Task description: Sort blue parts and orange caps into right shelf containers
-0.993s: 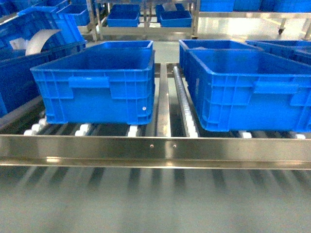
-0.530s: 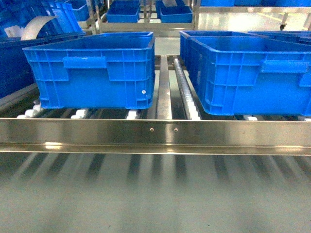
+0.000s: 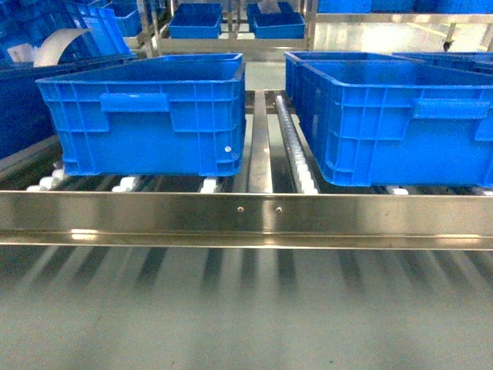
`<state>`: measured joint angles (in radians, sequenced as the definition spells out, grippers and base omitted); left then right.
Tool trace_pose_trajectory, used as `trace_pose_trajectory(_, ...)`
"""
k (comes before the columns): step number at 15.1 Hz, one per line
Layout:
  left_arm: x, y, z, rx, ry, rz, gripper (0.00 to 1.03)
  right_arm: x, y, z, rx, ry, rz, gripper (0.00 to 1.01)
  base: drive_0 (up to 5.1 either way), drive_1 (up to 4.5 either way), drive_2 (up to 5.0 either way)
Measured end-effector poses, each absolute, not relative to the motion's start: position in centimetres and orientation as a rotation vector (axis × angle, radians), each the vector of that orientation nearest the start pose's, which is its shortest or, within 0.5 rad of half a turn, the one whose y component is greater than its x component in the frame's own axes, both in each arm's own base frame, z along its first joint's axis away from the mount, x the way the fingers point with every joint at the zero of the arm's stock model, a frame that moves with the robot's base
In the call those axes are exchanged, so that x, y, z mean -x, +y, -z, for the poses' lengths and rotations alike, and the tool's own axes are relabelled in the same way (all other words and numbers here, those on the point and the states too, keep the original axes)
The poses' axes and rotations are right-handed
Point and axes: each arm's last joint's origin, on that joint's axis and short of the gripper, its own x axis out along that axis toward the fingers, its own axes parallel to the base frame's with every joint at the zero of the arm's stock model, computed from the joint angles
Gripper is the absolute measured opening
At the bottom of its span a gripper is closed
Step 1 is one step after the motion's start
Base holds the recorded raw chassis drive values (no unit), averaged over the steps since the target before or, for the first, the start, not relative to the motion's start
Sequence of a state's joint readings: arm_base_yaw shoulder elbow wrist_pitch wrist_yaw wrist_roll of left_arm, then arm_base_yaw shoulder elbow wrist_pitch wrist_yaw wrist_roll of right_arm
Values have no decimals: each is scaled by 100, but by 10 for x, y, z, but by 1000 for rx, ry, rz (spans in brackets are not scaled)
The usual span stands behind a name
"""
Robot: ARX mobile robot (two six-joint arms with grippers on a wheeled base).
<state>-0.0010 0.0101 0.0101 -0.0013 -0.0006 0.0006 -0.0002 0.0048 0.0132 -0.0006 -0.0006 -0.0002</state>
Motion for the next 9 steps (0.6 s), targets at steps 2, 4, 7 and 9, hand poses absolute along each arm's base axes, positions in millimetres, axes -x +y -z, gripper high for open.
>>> trace_pose_trajectory(2, -98, 0, -166, -1, 6, 1, 43, -97, 0, -167, 0, -4, 0, 44, 0, 0, 0)
trace_pose_trajectory(4, -98, 0, -166, -1, 7, 1, 43, -97, 0, -167, 0, -2, 0, 44, 0, 0, 0)
trace_pose_trajectory(7, -98, 0, -165, -1, 7, 0, 43, -97, 0, -167, 0, -3, 0, 44, 0, 0, 0)
trace_pose_trajectory(9, -98, 0, -166, -1, 6, 0, 43, -97, 0, -167, 0, -4, 0, 44, 0, 0, 0)
